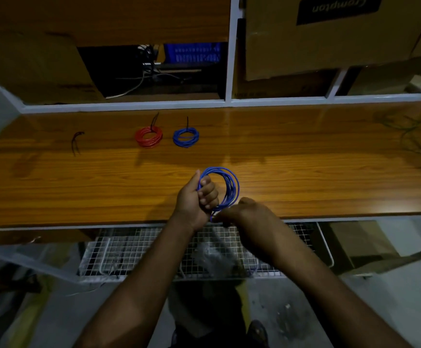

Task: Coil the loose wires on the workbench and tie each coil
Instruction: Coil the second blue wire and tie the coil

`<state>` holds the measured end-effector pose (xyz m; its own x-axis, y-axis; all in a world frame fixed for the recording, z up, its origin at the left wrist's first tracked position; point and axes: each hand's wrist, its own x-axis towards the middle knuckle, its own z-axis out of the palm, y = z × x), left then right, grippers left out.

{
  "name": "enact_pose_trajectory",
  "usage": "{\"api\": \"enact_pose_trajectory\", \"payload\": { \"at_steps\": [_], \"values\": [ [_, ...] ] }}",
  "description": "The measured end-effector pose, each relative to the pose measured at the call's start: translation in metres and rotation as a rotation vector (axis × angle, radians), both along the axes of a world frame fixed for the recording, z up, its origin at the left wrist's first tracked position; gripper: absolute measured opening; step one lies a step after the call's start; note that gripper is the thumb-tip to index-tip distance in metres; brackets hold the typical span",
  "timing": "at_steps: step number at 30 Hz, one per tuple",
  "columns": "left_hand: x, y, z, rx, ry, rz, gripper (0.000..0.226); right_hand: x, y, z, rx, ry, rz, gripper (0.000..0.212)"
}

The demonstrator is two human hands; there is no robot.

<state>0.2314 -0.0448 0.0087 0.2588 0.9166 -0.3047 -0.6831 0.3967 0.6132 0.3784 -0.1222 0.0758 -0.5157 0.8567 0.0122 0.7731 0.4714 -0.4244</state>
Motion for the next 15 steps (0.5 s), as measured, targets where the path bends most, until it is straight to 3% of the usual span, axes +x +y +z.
{"api": "enact_pose_trajectory", "payload": {
  "at_steps": [3,7,9,12,15],
  "values": [
    [0.009,-0.008,0.001,-0.036,0.098,-0.033,0.047,0.007,0.010,0.010,0.152,0.047,-0.018,0.051],
    [0.018,-0.019,0.002,0.043,0.268,-0.074,0.043,0.008,0.028,0.010,0.336,0.030,-0.029,0.019],
    [0.018,-0.023,0.003,0.093,0.240,-0.139,0.040,0.011,0.038,0.010,0.405,0.053,-0.105,0.007],
    [0.016,-0.027,0.007,0.063,0.112,-0.234,0.037,0.025,0.055,0.013,0.395,-0.009,-0.186,0.017],
    [0.015,-0.031,0.011,0.056,0.074,-0.319,0.035,0.038,0.068,0.012,0.344,0.046,-0.096,0.016]
  ]
}}
